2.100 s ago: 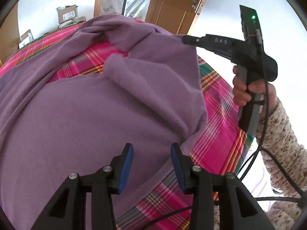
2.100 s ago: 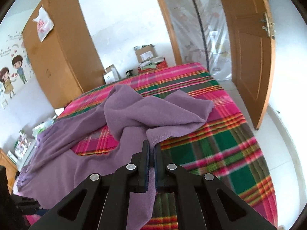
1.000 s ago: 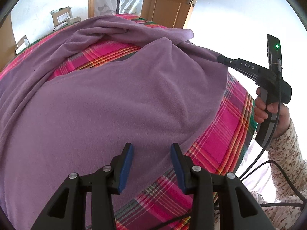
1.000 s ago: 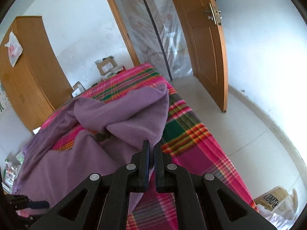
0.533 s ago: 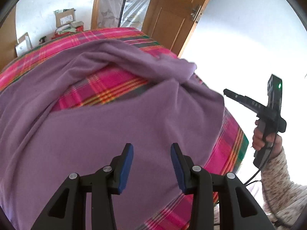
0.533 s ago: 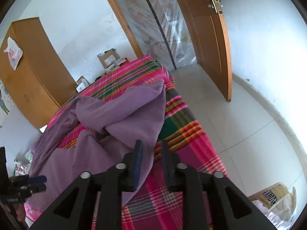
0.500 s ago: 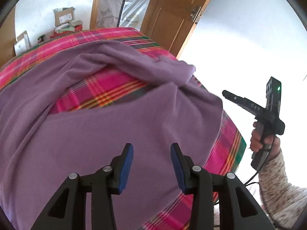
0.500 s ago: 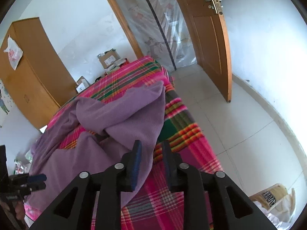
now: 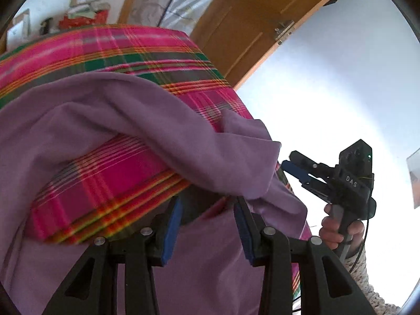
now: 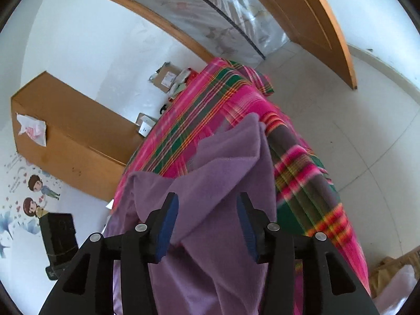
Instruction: Fold clothes
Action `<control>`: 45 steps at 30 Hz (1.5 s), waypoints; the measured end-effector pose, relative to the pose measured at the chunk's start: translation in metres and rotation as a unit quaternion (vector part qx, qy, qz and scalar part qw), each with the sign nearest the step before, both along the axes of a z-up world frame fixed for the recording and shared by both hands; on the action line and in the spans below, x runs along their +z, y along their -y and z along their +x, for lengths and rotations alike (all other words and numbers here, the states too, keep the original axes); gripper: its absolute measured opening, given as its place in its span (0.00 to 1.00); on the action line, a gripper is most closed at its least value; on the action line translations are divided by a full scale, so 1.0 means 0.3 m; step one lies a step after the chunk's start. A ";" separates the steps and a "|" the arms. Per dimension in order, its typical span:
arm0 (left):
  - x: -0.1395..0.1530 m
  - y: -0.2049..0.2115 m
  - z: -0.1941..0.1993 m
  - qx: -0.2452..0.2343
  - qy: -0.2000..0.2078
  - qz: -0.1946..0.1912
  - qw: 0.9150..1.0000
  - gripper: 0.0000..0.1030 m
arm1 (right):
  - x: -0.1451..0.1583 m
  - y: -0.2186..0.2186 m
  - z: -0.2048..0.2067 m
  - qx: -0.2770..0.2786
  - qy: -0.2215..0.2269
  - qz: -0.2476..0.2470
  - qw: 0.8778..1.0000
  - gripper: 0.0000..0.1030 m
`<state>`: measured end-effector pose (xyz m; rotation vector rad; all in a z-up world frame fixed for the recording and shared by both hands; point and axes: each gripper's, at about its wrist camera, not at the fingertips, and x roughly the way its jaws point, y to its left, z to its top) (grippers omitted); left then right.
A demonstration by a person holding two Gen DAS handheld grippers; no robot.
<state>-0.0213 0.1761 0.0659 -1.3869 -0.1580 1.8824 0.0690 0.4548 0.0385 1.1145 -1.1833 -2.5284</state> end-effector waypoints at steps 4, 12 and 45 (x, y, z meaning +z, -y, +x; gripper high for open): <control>-0.045 -0.012 -0.076 0.022 0.048 0.020 0.998 0.44 | -0.013 0.004 -0.038 0.001 0.013 0.004 1.000 0.55; -0.115 -0.038 -0.176 0.047 0.113 0.039 0.992 0.46 | -0.064 -0.014 -0.094 -0.012 0.048 -0.007 0.999 0.58; -0.075 0.117 -0.422 0.166 0.086 0.092 0.978 0.13 | 0.156 0.137 -0.576 0.044 -0.004 0.153 0.987 0.08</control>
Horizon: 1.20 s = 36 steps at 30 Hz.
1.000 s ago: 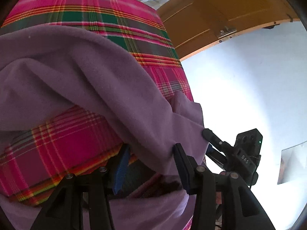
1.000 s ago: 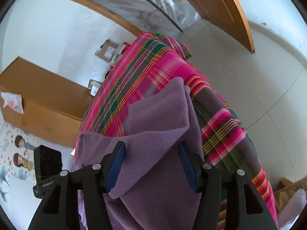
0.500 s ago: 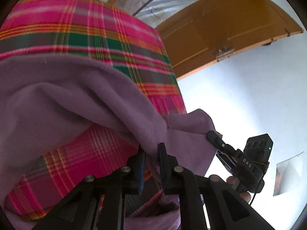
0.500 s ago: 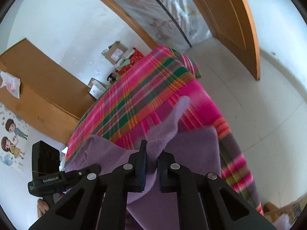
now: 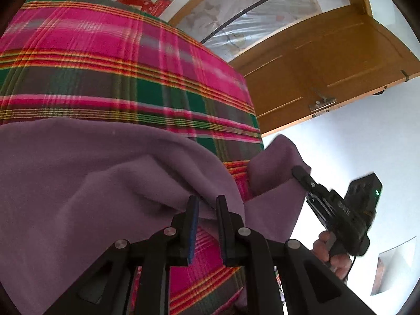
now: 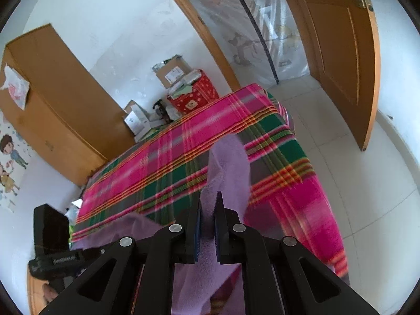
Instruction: Fold clothes
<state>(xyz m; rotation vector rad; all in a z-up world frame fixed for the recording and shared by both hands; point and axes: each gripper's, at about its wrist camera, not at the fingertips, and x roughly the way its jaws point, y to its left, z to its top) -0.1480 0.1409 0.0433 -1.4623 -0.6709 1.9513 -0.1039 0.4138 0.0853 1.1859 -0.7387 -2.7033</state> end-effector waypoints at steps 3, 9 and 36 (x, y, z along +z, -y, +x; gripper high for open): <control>0.000 0.008 0.010 -0.007 -0.005 -0.009 1.000 0.13 | -0.047 0.000 -0.056 0.003 0.024 0.008 1.000 0.10; 0.017 -0.015 0.090 -0.028 -0.031 -0.036 0.998 0.17 | -0.098 -0.038 -0.027 -0.001 0.051 -0.008 0.999 0.14; 0.019 -0.064 0.671 -0.112 -0.032 -0.032 0.993 0.33 | -0.181 -0.181 0.518 -0.037 0.027 0.088 0.995 0.33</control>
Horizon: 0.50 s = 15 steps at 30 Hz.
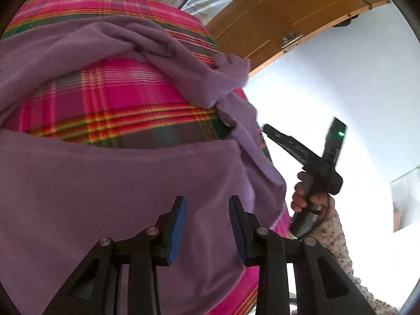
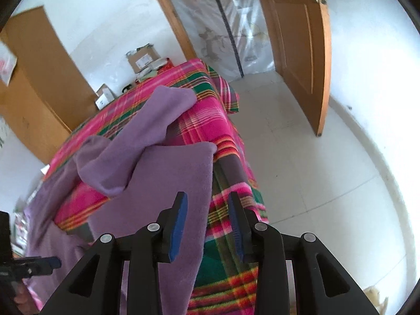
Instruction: Fold clothes
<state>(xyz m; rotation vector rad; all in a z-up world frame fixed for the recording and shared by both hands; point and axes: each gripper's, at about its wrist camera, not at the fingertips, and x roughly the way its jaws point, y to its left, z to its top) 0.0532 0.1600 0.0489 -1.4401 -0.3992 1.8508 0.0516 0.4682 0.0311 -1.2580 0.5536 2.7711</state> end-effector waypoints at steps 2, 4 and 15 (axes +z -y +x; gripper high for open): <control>-0.004 -0.013 0.013 -0.006 0.002 0.003 1.000 0.33 | -0.008 0.008 -0.011 0.008 -0.002 0.013 1.000 0.33; -0.012 -0.031 0.020 -0.014 0.003 -0.008 1.000 0.33 | -0.015 0.012 -0.029 0.014 -0.001 0.023 1.000 0.33; -0.058 -0.074 0.021 -0.019 0.028 -0.018 0.999 0.33 | -0.037 0.012 -0.125 0.052 0.000 0.032 0.998 0.34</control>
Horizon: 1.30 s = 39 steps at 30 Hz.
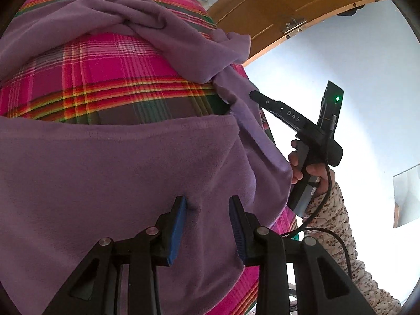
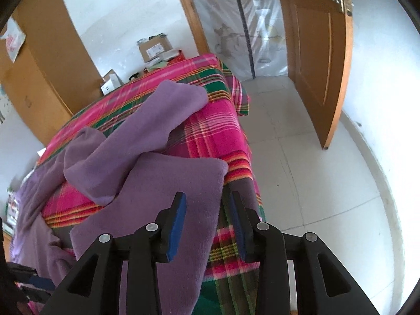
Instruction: Fold clothes
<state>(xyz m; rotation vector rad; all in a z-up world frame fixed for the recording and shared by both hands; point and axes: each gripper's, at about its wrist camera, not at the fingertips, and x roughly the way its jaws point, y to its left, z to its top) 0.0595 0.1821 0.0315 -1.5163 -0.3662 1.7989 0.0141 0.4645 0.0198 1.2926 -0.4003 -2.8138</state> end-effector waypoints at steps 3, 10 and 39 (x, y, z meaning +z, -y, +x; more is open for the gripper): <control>-0.009 -0.001 -0.001 0.003 0.005 0.000 1.000 0.33 | -0.003 0.002 -0.009 0.009 -0.004 -0.005 1.000 0.34; -0.024 -0.009 0.003 0.009 0.014 -0.002 1.000 0.33 | -0.009 0.002 -0.028 0.007 -0.005 -0.004 1.000 0.14; 0.008 0.016 0.051 0.007 -0.003 -0.009 1.000 0.33 | 0.189 -0.180 0.357 -0.127 -0.123 -0.002 0.984 0.04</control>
